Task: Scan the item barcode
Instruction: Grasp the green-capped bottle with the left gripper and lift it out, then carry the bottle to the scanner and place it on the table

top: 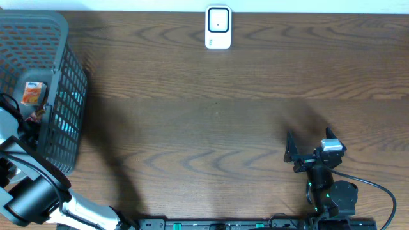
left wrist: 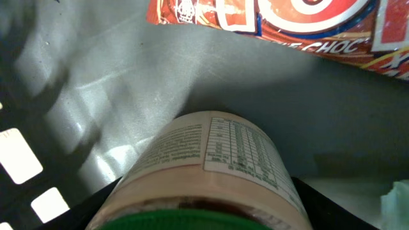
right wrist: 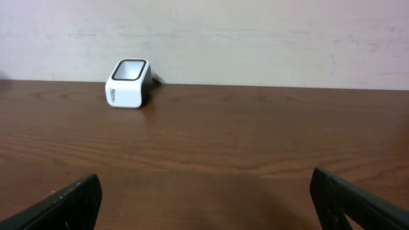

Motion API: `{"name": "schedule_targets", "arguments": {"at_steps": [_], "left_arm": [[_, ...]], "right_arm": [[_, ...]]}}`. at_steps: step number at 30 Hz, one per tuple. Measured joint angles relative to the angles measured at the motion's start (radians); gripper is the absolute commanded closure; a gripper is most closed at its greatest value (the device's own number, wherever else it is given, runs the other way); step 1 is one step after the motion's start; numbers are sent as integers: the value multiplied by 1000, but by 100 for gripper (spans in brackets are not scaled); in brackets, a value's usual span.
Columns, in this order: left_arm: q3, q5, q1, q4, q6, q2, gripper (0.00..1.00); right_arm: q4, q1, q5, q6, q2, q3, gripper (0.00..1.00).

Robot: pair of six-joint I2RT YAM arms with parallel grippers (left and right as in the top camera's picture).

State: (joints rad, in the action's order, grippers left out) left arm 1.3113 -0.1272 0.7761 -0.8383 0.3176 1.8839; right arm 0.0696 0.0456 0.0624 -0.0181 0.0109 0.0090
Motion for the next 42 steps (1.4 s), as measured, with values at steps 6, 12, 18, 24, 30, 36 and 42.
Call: {"name": "schedule_targets", "arguments": {"at_steps": [6, 12, 18, 24, 30, 36, 42], "left_arm": [[-6, -3, 0, -14, 0, -31, 32], [-11, -2, 0, -18, 22, -185, 32], [-3, 66, 0, 12, 146, -447, 32], [7, 252, 1, 166, 338, -688, 32], [16, 477, -59, 331, 547, -814, 32], [17, 598, -345, 378, 625, -774, 32], [18, 536, -745, 368, 544, -630, 32]], "right_arm": [[0, 0, 0, 0, 0, 0, 1], [0, 0, 0, 0, 0, 0, 1], [0, 0, 0, 0, 0, 0, 1], [0, 0, 0, 0, 0, 0, 1], [0, 0, 0, 0, 0, 0, 1], [0, 0, 0, 0, 0, 0, 1], [0, 0, -3, 0, 0, 0, 1]]}}
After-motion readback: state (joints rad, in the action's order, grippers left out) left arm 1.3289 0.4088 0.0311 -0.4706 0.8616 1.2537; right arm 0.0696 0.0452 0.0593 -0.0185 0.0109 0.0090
